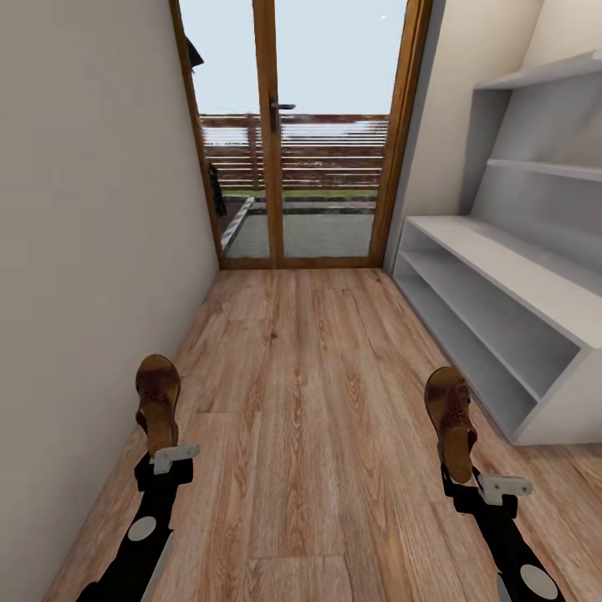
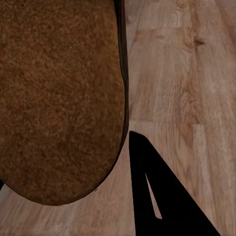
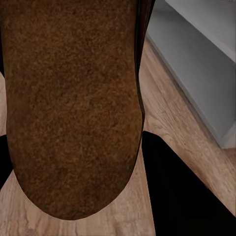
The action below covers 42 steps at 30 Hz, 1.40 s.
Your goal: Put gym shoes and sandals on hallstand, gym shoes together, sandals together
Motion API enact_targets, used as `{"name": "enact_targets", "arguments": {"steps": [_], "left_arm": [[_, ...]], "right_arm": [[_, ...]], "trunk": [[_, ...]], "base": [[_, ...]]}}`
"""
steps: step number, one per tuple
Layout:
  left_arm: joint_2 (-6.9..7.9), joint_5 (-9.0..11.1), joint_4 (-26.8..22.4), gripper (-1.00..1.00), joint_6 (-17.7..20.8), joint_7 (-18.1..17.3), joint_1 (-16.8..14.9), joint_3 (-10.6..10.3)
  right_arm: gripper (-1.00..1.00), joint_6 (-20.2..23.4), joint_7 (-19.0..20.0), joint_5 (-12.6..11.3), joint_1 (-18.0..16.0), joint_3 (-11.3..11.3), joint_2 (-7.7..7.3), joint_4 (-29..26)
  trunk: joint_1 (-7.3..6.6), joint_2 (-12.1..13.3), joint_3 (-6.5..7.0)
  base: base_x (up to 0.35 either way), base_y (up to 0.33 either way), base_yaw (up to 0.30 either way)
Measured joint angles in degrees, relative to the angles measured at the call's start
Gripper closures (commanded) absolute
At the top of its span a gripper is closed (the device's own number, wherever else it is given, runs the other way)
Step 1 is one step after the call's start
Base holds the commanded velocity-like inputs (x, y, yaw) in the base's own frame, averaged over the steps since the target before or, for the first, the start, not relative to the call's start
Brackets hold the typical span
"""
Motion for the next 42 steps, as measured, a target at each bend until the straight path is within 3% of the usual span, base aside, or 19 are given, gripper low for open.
{"name": "enact_targets", "arguments": {"steps": [36, 40, 42], "left_arm": [[-0.06, 0.2, 0.0, 1.0, 0.2, 0.0, 0.0, 0.0], [-0.01, 0.2, 0.0, 1.0, 0.3, -0.1, 0.0, 0.0], [-0.05, 0.2, 0.0, 1.0, 0.3, -0.1, 0.0, -0.1]], "right_arm": [[1.0, -0.1, -0.3, 0.0, 0.0, 0.0, 0.06, 0.2], [1.0, -2.0, -0.2, -0.1, 0.0, 0.0, 0.07, 3.8], [1.0, -5.7, -0.2, 0.0, 0.0, 0.1, 0.4, 7.6]], "trunk": [[-0.01, 0.0, 0.0], [-0.01, 0.0, 0.0], [-0.01, 0.0, -0.01]], "base": [[0.329, 0.008, 0.0], [0.335, 0.107, 0.0], [0.335, 0.111, 0.0]]}}
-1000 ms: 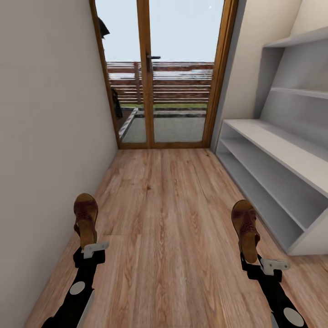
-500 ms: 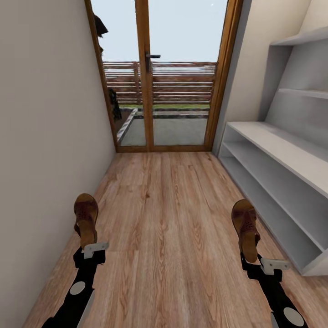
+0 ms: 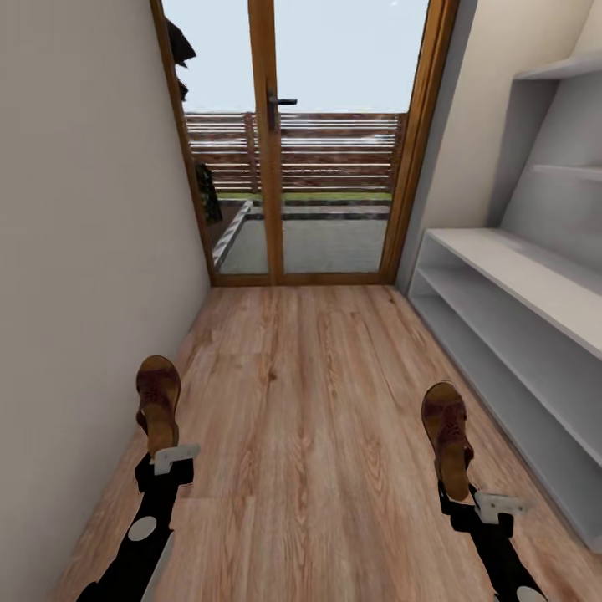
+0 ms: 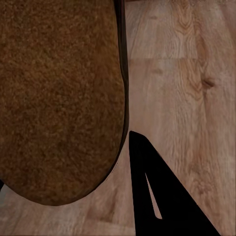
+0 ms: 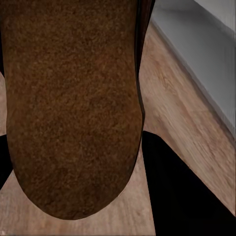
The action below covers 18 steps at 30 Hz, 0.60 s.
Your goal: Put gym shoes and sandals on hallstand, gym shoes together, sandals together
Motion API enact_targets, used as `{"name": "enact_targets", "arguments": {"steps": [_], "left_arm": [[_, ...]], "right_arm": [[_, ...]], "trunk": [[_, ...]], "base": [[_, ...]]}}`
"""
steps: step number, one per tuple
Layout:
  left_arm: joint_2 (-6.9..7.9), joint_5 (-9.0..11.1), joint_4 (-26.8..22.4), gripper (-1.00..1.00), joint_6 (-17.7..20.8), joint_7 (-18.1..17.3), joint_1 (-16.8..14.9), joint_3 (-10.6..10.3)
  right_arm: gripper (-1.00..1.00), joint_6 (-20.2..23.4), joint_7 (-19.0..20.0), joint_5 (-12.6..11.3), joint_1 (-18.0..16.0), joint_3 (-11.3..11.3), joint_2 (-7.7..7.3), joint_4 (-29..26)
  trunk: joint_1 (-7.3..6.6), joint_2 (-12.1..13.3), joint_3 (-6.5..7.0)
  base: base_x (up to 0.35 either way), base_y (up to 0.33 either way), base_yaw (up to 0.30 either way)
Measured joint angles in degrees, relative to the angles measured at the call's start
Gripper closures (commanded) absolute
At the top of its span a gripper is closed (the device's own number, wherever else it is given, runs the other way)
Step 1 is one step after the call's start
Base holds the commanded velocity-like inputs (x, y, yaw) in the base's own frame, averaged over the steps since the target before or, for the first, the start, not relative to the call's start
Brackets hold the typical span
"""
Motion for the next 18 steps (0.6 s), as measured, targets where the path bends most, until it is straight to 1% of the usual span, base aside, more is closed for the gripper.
{"name": "enact_targets", "arguments": {"steps": [1, 2, 4, 7, 10, 18], "left_arm": [[-0.01, 0.0, 0.0, 1.0, 0.0, 0.0, 0.0, 0.0], [-0.01, 0.0, 0.0, 1.0, -0.1, 0.0, 0.0, 0.0], [-0.02, 0.0, 0.0, 1.0, -0.1, 0.0, 0.0, 0.0], [-0.02, 0.0, 0.0, 1.0, -0.1, 0.0, 0.0, 0.0], [-0.02, 0.0, 0.0, 1.0, -0.1, 0.0, 0.0, 0.0], [-0.04, 0.0, 0.1, 1.0, 0.0, -0.1, 0.0, 0.0]], "right_arm": [[1.0, -2.6, 0.0, 0.1, 0.0, 0.1, 0.71, 1.7], [1.0, -3.9, 0.0, 0.1, 0.0, 0.2, 1.17, 2.4], [1.0, -8.2, 0.1, 0.4, 0.0, 0.3, 2.97, 4.0], [1.0, -10.8, 0.1, 0.4, 0.0, 0.3, 4.22, 4.8], [1.0, -11.5, 0.1, 0.4, 0.0, 0.3, 4.55, 5.1], [1.0, -11.8, 0.0, 0.3, 0.0, 0.3, 4.68, 5.1]], "trunk": [[0.0, 0.0, 0.0], [0.0, 0.0, 0.0], [0.0, 0.0, 0.0], [0.0, 0.0, 0.0], [0.0, 0.0, 0.0], [0.0, 0.0, 0.0]], "base": [[0.335, 0.111, 0.0], [0.335, 0.112, 0.0], [0.335, 0.112, 0.0], [0.335, 0.113, 0.0], [0.335, 0.121, 0.0], [0.335, 0.131, -0.019]]}}
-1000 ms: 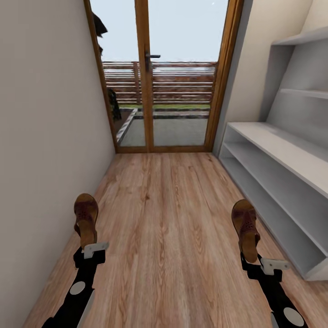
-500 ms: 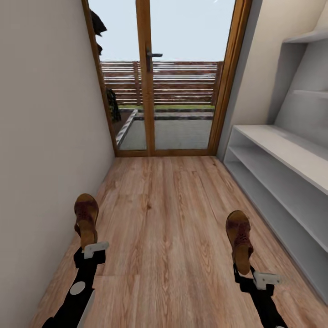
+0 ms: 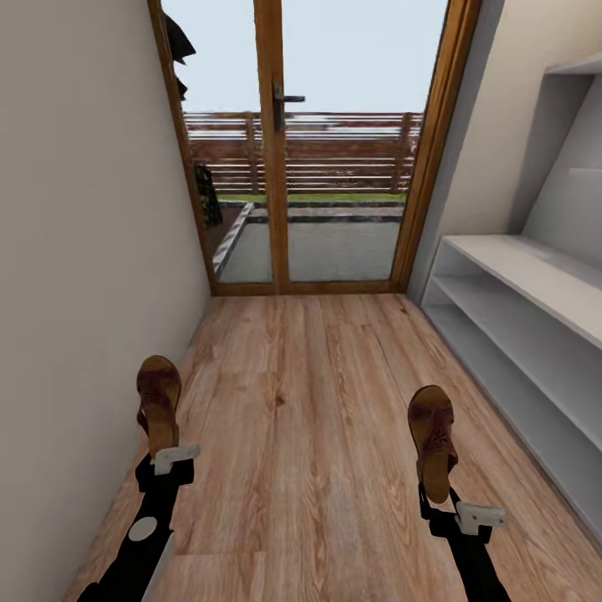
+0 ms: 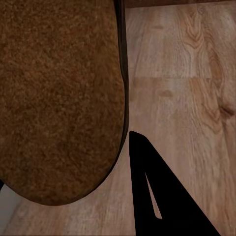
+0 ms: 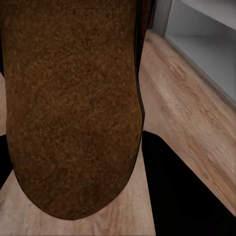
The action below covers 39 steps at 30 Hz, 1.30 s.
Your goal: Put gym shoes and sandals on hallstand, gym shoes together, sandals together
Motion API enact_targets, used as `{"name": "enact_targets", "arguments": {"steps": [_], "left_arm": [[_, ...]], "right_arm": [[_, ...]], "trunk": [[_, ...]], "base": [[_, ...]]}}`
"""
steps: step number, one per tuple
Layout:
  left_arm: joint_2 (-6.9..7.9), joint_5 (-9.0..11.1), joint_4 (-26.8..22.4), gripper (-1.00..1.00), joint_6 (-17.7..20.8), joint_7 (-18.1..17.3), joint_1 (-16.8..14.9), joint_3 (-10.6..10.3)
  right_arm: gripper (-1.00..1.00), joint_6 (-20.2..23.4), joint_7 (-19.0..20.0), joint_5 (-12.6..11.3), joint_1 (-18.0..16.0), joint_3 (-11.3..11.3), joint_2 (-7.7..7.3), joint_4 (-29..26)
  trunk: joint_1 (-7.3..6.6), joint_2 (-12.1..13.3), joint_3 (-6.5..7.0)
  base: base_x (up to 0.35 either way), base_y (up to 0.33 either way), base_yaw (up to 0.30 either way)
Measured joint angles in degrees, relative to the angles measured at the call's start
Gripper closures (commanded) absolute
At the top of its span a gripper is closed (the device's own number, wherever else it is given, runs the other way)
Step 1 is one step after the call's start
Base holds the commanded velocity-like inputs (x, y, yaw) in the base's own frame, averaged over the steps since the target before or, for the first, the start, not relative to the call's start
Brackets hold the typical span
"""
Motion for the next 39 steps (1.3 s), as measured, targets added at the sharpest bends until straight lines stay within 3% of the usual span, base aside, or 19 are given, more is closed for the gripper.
{"name": "enact_targets", "arguments": {"steps": [30, 39], "left_arm": [[-0.08, -0.1, 1.2, 1.0, -0.2, -0.1, 0.0, -0.2], [-0.03, -0.1, 1.2, 1.0, -0.2, -0.1, 0.0, -0.2]], "right_arm": [[1.0, 0.0, 0.0, 0.0, 0.0, 0.0, 0.0, 0.0], [1.0, 0.0, 0.0, 0.0, 0.0, 0.0, 0.0, 0.0]], "trunk": [[0.0, 0.0, 0.0], [0.01, 0.0, 0.0]], "base": [[0.337, 0.073, -0.255], [0.304, 0.189, -0.265]]}}
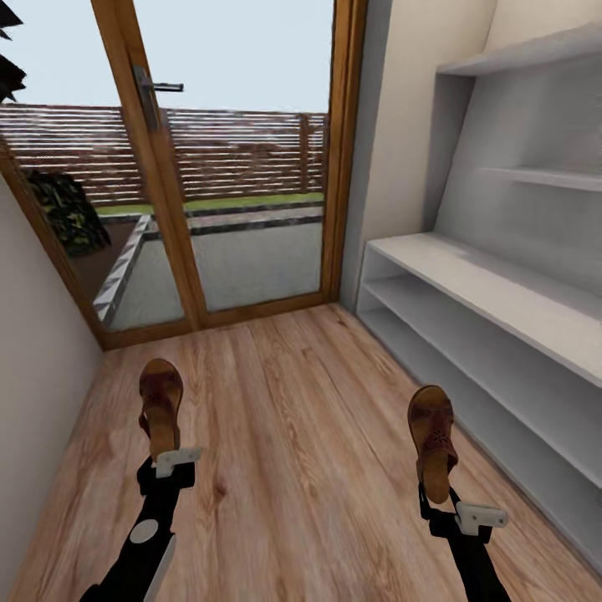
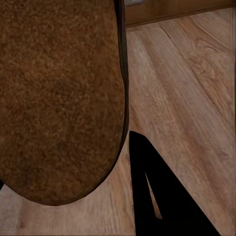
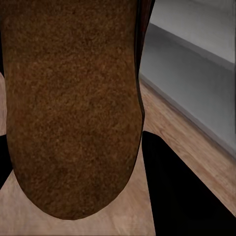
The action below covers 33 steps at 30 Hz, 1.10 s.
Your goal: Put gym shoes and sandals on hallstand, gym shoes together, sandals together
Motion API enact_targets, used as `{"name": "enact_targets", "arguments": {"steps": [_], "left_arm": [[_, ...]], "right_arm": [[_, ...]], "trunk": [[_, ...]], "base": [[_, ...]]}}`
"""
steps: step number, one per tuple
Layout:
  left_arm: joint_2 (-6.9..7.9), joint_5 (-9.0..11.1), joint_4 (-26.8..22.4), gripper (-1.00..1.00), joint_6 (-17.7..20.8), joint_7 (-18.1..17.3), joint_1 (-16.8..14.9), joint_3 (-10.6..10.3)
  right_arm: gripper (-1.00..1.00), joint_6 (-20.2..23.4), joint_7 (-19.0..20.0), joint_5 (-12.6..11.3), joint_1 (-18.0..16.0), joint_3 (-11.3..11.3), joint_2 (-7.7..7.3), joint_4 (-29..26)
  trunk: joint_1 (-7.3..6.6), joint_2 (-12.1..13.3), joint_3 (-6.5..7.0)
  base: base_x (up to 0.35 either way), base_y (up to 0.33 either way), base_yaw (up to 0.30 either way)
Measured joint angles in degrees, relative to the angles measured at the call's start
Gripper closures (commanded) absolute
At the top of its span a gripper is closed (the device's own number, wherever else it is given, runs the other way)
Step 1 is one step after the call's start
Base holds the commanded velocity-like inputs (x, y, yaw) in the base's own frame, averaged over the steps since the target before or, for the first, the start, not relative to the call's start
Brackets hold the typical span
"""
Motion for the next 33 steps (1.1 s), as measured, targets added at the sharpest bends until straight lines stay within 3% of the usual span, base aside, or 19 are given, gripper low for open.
{"name": "enact_targets", "arguments": {"steps": [33], "left_arm": [[-0.01, 0.0, 0.1, 1.0, 0.0, 0.0, 0.0, 0.0]], "right_arm": [[1.0, 0.0, 0.0, 0.0, 0.0, 0.0, 0.0, 0.1]], "trunk": [[0.0, 0.0, 0.0]], "base": [[0.246, 0.249, -0.265]]}}
